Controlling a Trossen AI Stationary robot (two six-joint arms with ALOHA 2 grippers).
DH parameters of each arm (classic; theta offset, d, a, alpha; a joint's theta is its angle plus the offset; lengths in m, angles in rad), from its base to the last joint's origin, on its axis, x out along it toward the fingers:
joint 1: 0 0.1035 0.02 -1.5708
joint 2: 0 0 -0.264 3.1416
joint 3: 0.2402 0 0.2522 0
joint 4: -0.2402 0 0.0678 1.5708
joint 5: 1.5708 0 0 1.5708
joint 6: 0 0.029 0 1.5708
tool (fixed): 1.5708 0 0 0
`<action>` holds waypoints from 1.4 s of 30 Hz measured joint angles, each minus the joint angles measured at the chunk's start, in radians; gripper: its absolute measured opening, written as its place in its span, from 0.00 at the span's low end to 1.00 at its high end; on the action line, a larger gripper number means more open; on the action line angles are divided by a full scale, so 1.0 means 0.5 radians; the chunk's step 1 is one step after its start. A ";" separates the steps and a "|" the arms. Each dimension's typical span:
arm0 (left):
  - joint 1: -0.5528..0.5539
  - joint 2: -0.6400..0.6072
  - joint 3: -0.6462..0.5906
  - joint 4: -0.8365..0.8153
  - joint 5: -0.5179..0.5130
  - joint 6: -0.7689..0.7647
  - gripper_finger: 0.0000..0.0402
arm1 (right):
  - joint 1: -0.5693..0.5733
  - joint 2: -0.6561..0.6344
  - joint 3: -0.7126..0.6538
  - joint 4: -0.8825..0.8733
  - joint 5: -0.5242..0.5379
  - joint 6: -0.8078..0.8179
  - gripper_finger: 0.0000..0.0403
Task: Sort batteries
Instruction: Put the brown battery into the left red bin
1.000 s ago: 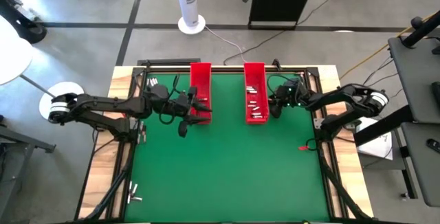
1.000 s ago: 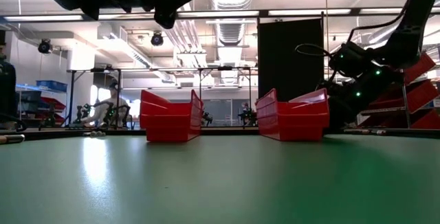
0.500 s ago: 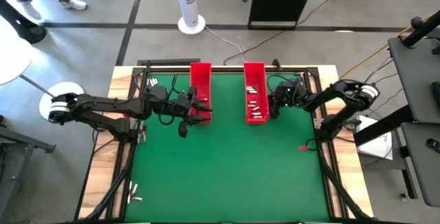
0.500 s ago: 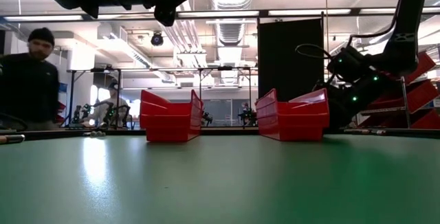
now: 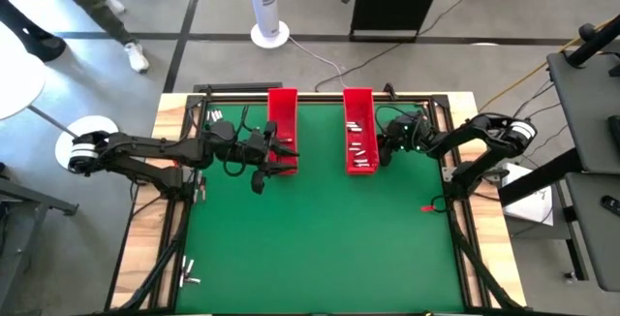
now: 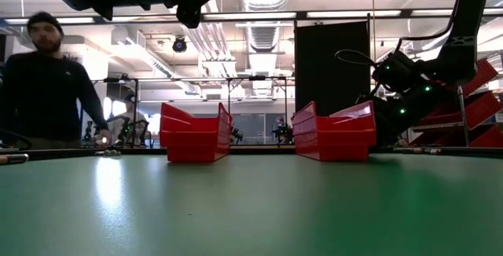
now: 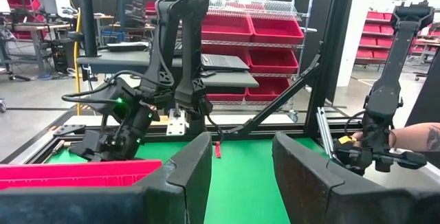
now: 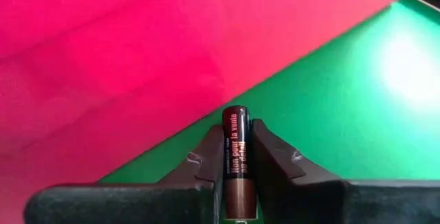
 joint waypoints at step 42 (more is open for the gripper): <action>0.002 0.360 -0.005 -0.132 -0.257 0.164 0.33 | 0.946 -1.562 0.537 -1.556 0.537 0.362 0.11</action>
